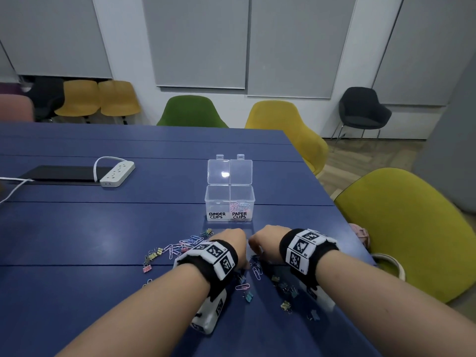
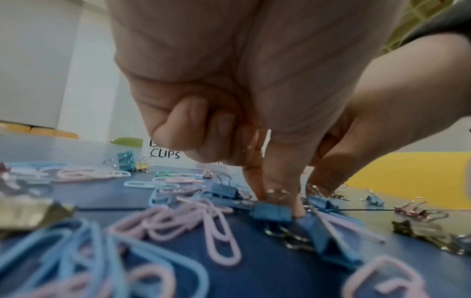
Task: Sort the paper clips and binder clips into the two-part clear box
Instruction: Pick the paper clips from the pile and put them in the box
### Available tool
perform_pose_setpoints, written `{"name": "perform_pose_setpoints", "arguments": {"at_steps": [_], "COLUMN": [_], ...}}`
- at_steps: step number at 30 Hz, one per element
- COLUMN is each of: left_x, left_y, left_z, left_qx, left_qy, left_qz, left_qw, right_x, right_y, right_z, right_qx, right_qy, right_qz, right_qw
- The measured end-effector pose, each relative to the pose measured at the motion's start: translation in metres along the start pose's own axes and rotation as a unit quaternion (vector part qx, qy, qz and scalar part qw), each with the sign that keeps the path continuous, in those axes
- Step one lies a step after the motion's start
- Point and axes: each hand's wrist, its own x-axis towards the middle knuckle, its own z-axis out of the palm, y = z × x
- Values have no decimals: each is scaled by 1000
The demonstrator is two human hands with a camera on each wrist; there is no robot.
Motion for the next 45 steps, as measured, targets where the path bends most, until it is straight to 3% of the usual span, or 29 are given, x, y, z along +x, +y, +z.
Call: {"name": "perform_pose_setpoints", "arguments": {"at_steps": [6,12,14,17,18,19,20,21,22,23,25,26,27,29,33,35,36,38,42,43,45], "left_x": [-1,-7,-3,-17,-21,-25,-28,-28,-29,-27,-33,-36,-40,-46,-59,-65,-66,-69,-73,-74,-77], "left_y": [9,18,17,21,23,22,18,11,2,-6,-22,-30,-36,-44,-48,-49,-51,-51,-52,-53,-53], "left_z": [5,5,11,5,2,-3,-6,-9,-12,-11,-13,-14,-14,-12,-4,0,2,5,10,11,12], "left_qx": [68,153,171,137,117,93,38,-61,-186,-357,-664,-752,-801,-845,-877,-881,-880,-879,-871,-867,-853], "left_qy": [-15,-65,-94,-80,-67,-53,-30,-10,-7,-26,-59,-72,-79,-72,-53,-60,-60,-57,-46,-45,-52], "left_qz": [20,47,27,28,38,46,45,23,-3,-28,-56,-64,-71,-74,-84,-79,-80,-84,-98,-103,-110], "left_qw": [997,985,980,987,990,993,998,998,982,933,743,652,589,524,470,464,464,465,480,486,508], "right_x": [-1,-6,-9,-19,-25,-32,-39,-46,-52,-58,-67,-69,-71,-73,-65,-61,-59,-55,-48,-46,-42], "right_y": [6,2,2,8,12,16,21,27,34,40,48,49,50,45,32,27,22,13,-4,-8,-15], "right_z": [12,16,18,18,19,20,22,26,30,34,43,47,51,57,54,50,47,41,21,17,9], "right_qx": [70,61,70,192,305,453,597,721,811,868,927,940,947,951,944,928,913,847,517,415,272], "right_qy": [30,-37,-41,-16,4,20,31,41,47,50,57,67,74,80,82,64,56,57,90,98,90], "right_qz": [20,63,83,115,116,119,122,114,86,48,-24,-37,-38,-30,50,89,96,115,142,132,111], "right_qw": [997,995,993,974,945,883,792,683,577,491,370,332,311,298,315,357,393,516,839,895,952]}}
